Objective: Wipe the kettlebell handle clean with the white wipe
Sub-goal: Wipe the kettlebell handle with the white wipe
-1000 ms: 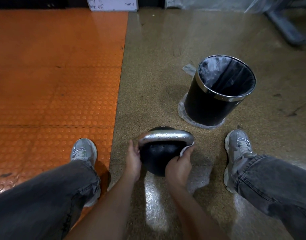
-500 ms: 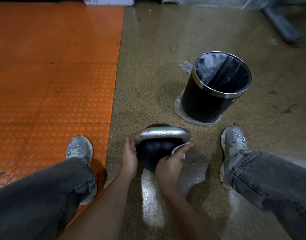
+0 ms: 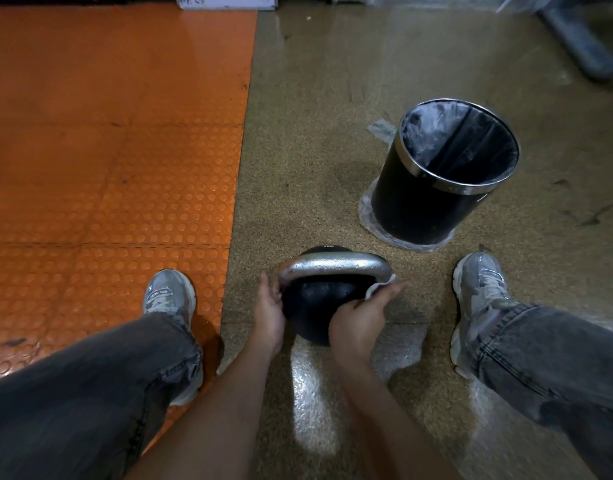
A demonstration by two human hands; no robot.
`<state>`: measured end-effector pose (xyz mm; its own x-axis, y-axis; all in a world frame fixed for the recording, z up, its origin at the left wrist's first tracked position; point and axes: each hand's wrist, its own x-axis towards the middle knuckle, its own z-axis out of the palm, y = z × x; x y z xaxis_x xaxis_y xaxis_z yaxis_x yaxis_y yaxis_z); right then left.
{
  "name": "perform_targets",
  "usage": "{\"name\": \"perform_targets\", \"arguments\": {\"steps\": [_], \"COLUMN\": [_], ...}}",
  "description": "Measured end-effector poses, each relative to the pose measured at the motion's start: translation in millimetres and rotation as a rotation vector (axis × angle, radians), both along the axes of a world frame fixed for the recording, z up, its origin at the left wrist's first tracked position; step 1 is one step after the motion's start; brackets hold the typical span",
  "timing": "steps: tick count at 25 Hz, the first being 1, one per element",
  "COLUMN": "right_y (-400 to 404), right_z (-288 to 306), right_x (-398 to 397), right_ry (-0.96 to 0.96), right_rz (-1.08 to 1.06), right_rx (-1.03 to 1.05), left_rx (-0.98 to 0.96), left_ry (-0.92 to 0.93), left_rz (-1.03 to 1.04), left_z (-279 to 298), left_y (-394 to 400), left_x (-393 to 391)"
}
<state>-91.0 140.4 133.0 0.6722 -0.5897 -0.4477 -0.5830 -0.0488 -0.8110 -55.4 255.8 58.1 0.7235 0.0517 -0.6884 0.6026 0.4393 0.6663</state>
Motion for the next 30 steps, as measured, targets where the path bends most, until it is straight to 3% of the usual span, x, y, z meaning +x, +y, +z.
{"name": "perform_targets", "arguments": {"steps": [10,13,17,21,25,30], "right_y": [0,-5,-5,-2,0,3], "right_z": [-10,-9,-7,-1,-3,3], "right_x": [-5,-12,3,-13,3,-18], "right_ry": [-0.003,0.014,-0.001,0.009,0.031,0.015], "right_rz": [0.03,0.082,-0.011,0.072,-0.038,0.082], "right_rx": [-0.07,-0.023,-0.015,0.009,0.014,0.024], "left_rx": [-0.003,0.026,0.054,0.081,0.064,0.069], "left_ry": [-0.012,-0.028,-0.01,-0.026,-0.01,-0.006], "left_rz": [-0.008,0.019,-0.001,0.005,-0.02,0.008], "left_z": [7,8,3,6,-5,-6], "left_y": [-1,-3,-2,-5,-1,-2], "left_x": [0,-2,-2,-4,-1,-1]}}
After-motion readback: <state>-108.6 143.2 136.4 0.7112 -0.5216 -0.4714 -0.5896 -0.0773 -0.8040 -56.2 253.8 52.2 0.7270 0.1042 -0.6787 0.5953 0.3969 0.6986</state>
